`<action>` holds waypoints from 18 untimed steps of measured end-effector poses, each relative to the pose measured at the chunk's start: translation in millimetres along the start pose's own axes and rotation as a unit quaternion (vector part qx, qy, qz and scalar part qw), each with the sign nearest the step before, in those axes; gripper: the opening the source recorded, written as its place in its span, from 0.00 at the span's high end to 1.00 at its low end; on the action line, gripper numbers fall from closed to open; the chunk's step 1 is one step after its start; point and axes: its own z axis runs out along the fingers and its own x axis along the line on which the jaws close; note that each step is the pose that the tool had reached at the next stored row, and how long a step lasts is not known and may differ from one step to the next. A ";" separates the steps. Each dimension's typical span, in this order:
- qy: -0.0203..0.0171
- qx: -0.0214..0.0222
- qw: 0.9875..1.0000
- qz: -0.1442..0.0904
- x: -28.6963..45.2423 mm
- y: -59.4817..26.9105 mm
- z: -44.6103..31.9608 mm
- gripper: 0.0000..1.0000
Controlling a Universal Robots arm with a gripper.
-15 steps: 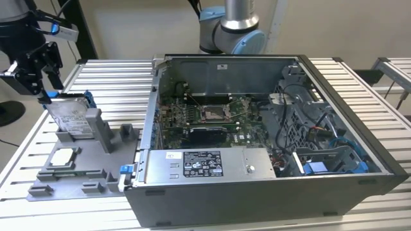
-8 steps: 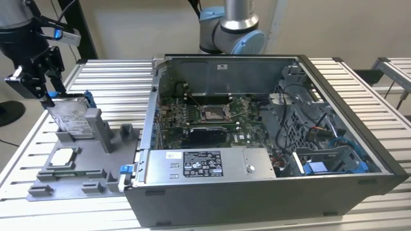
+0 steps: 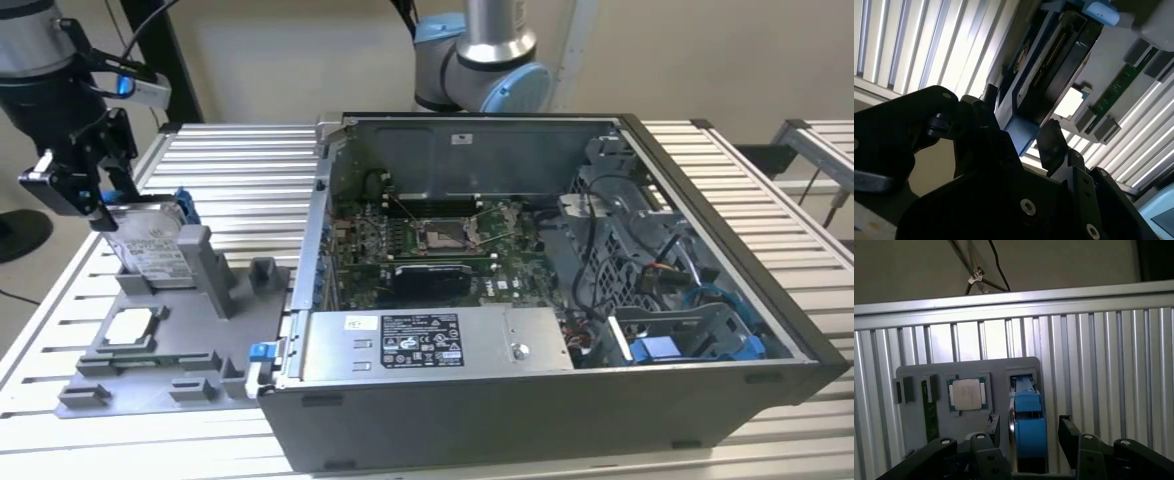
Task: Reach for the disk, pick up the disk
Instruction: 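Pick up the disk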
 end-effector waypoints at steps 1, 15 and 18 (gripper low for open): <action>0.000 0.000 1.000 0.000 0.0 0.0 1.8 0.00; 0.000 0.000 1.000 0.000 -0.1 -0.3 27.3 0.00; 0.000 0.000 1.000 0.000 0.0 -0.4 32.7 0.00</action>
